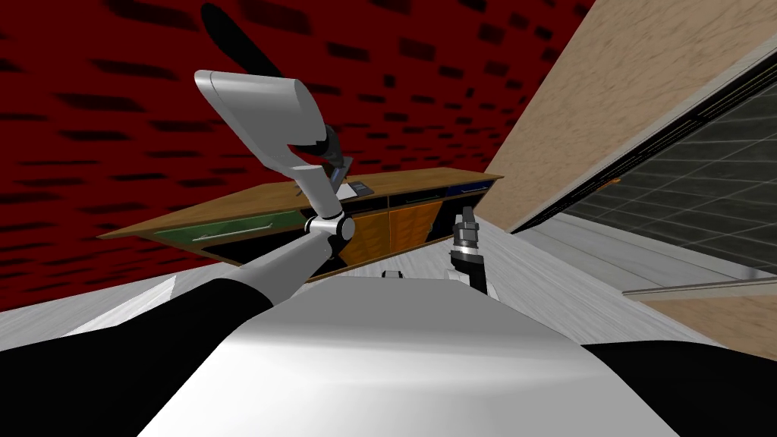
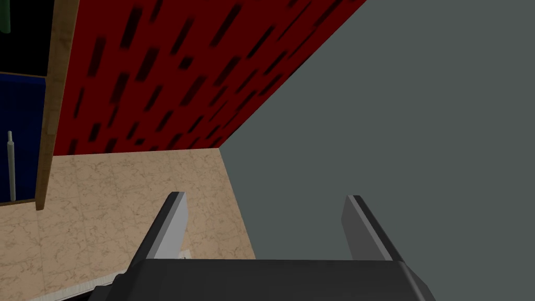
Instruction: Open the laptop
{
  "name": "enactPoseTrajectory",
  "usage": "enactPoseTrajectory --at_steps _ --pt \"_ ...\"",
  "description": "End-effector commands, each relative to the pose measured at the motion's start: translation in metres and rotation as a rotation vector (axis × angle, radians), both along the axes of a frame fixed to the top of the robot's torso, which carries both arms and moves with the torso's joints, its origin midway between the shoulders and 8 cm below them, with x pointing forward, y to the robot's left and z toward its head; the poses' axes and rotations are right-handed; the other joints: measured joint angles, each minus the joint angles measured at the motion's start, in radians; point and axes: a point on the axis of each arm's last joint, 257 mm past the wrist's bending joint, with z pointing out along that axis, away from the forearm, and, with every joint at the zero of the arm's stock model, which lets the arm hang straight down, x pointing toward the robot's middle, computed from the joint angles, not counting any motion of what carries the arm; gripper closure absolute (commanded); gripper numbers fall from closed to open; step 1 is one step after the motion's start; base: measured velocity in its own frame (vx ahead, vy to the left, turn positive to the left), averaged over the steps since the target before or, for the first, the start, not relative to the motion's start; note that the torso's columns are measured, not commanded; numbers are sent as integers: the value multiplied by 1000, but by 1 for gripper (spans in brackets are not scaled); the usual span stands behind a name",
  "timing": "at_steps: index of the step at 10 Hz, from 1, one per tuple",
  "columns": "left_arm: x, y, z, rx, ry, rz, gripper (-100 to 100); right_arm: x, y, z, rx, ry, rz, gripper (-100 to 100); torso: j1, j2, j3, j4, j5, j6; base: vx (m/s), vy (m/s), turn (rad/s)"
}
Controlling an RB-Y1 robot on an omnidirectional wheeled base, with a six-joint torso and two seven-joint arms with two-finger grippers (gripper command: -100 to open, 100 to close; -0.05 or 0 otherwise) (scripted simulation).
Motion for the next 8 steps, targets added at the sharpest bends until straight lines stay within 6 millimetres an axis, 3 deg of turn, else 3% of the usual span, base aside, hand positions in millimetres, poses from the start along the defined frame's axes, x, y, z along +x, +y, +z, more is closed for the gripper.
enactPoseTrajectory --at_steps 1,6,7,8 --pt "0 0 0 0 0 -1 100 0 0 0 0 0 0 0 2 0 0 0 1 0 -1 -10 -1" --pt "10 -4 -18 129 87 1 100 0 0 0 0 0 0 0 -6 1 1 0 -1 0 16 -64 -4" --pt "18 6 -28 159 105 30 -100 0 0 0 0 0 0 0 -3 2 1 1 -1 0 12 -86 59" --pt "21 11 -32 171 112 43 -100 0 0 0 0 0 0 0 -6 1 1 0 -1 0 1 -147 90"
